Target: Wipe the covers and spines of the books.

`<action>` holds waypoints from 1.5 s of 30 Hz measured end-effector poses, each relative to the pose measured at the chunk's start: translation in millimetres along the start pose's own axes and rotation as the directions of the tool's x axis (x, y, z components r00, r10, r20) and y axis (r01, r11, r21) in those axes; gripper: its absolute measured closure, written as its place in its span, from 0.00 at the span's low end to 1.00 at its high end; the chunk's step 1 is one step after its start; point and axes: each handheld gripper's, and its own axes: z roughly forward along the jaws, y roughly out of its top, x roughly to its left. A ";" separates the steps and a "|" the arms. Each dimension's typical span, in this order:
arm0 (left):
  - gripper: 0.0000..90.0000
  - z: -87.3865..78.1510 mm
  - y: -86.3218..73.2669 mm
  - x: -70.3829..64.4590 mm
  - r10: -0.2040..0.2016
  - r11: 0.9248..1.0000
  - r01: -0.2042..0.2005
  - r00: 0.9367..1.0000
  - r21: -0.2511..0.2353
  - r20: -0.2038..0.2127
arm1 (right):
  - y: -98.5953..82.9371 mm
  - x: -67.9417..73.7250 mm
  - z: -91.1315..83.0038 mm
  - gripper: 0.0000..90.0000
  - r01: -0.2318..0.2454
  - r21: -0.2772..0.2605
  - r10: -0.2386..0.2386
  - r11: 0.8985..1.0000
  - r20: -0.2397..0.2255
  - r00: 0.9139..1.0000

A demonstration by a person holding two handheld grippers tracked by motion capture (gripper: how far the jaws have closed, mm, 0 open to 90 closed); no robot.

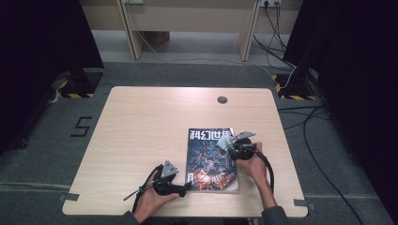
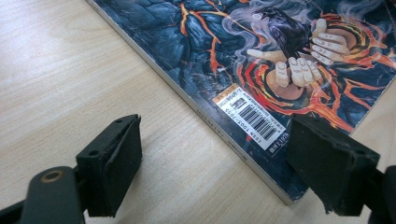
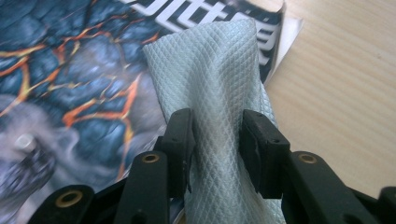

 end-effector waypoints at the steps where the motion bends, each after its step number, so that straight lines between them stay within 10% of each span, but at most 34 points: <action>1: 0.20 0.0 0.0 0.0 0.000 1.000 0.000 1.000 0.000 0.000 | 2.5 -2.5 2.8 0.72 -0.012 -0.004 0.012 1.000 0.005 1.000; 10: 0.19 0.1 0.1 0.2 0.000 1.000 0.000 1.000 0.000 0.002 | 15.5 -23.8 18.6 0.72 -0.098 -0.032 0.099 0.995 0.032 0.995; 22: 0.20 0.0 0.1 0.5 0.004 1.000 -0.004 1.000 0.000 0.006 | 18.2 -22.5 18.1 0.80 -0.099 -0.043 0.101 0.994 0.034 0.994; 45: 0.20 0.2 0.2 0.7 0.003 1.000 -0.003 1.000 -0.003 0.011 | 6.7 -47.0 -62.9 0.85 -0.120 -0.209 0.135 0.971 0.059 0.989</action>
